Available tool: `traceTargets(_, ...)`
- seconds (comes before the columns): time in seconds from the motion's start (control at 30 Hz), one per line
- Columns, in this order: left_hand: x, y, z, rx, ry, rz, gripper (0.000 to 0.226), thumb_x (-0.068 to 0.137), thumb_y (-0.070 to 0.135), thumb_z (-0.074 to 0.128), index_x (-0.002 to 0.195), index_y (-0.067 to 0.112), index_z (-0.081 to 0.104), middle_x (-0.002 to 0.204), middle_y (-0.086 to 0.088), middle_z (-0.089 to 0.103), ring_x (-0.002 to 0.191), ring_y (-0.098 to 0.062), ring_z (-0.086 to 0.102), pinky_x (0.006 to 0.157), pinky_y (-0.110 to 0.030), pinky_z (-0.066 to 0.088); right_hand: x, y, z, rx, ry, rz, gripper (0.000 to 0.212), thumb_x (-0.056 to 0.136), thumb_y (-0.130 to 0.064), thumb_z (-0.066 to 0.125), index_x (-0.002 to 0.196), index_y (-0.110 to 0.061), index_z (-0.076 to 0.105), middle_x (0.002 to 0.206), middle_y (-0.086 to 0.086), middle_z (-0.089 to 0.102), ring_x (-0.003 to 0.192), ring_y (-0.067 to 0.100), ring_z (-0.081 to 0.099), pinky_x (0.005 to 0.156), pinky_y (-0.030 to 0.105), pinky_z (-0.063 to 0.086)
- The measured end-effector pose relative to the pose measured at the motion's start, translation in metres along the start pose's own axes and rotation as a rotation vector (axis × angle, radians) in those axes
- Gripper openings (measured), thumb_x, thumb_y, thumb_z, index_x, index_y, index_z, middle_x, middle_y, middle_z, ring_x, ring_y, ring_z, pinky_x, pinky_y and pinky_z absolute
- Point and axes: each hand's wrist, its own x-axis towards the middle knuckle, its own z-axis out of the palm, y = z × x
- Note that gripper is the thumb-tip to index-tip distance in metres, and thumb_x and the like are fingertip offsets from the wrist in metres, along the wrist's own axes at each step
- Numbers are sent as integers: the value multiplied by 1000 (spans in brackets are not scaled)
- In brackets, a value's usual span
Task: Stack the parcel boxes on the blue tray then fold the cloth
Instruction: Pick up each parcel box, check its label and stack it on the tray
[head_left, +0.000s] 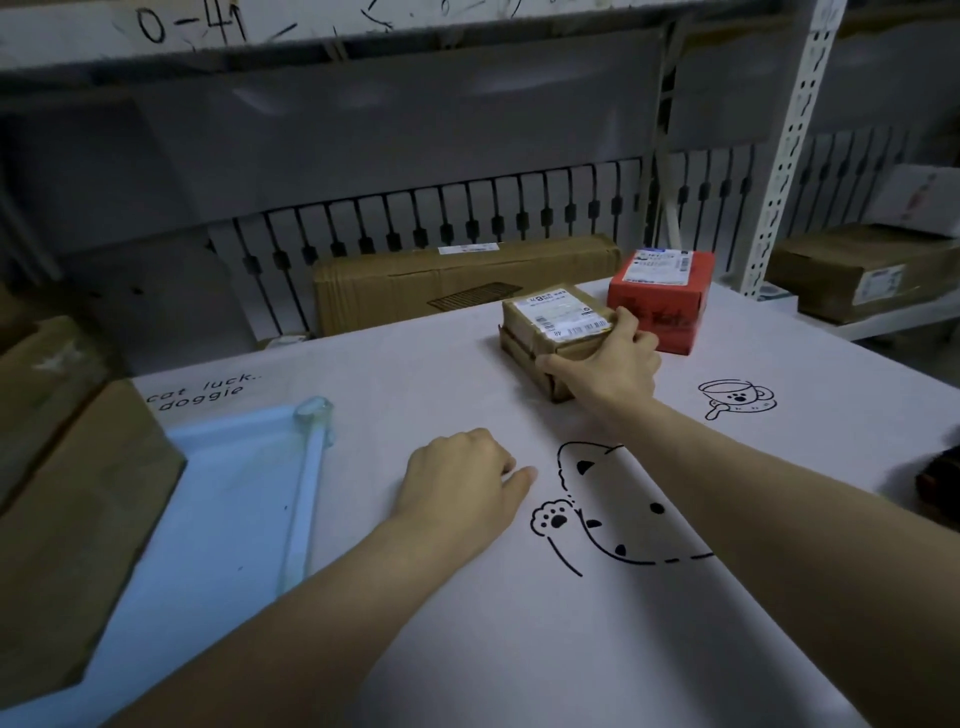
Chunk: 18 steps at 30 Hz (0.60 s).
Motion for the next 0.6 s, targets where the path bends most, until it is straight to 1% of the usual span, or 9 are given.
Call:
traceTargets(0.1,-3,0,0,-48,6,-13,43,96,55,41,107,26,71,119,9,64,103,-21,62,85,-32,48,-6,0,-1,-25,48,-40,101,62,-45,82,144,-18,29,137,14,36,128,35,36,106,46,39)
traceTargets(0.2,-7,-4,2,-157,-7,-71,43,94,57,43,109,28,71,119,10,66,107,-20,62,89,-32,49,-22,5,-8,-3,27,-94,100,61,-43,79,145,-19,30,135,13,37,127,33,38,107,46,39)
traceTargets(0.27,-12,-9,5,-355,-10,-133,42,93,56,47,119,29,66,125,11,65,115,-16,60,95,-28,46,-32,10,-18,77,-42,-114,104,58,-43,78,147,-22,29,136,9,38,128,28,39,108,45,40)
traceTargets(0.33,-19,-10,2,-648,3,-194,48,94,47,54,137,27,50,139,8,54,124,-13,53,100,-26,41,-41,14,-33,187,-151,-124,113,51,-44,77,149,-24,26,137,4,39,127,22,44,108,42,44)
traceTargets(0.37,-22,-9,-1,-778,58,-237,53,94,42,56,142,25,41,143,5,48,126,-14,51,100,-26,40,-45,16,-42,232,-212,-138,115,49,-42,77,150,-27,24,139,2,39,128,19,46,107,40,46)
traceTargets(0.43,-27,-6,-15,-948,182,-368,63,93,41,57,147,24,29,149,1,38,129,-19,47,101,-30,38,-56,18,-61,288,-336,-186,114,52,-33,80,151,-30,22,143,0,38,127,15,49,103,32,50)
traceTargets(0.5,-29,-5,-34,-1021,243,-479,69,92,49,55,149,26,23,154,0,30,135,-23,40,107,-35,35,-70,17,-79,301,-449,-265,106,66,-12,79,153,-26,20,145,-4,33,124,12,48,86,11,51)
traceTargets(0.53,-28,-8,-42,-1053,222,-528,72,91,54,54,149,26,23,154,0,30,137,-24,38,106,-35,33,-77,15,-86,289,-500,-309,103,71,-3,76,154,-25,18,145,-6,31,123,11,46,78,4,49)
traceTargets(0.6,-30,-13,-61,-1147,123,-620,83,81,69,55,146,23,34,147,-1,45,130,-26,46,108,-38,34,-91,11,-98,238,-571,-404,106,69,-2,74,154,-28,16,146,-9,29,129,12,40,79,2,45)
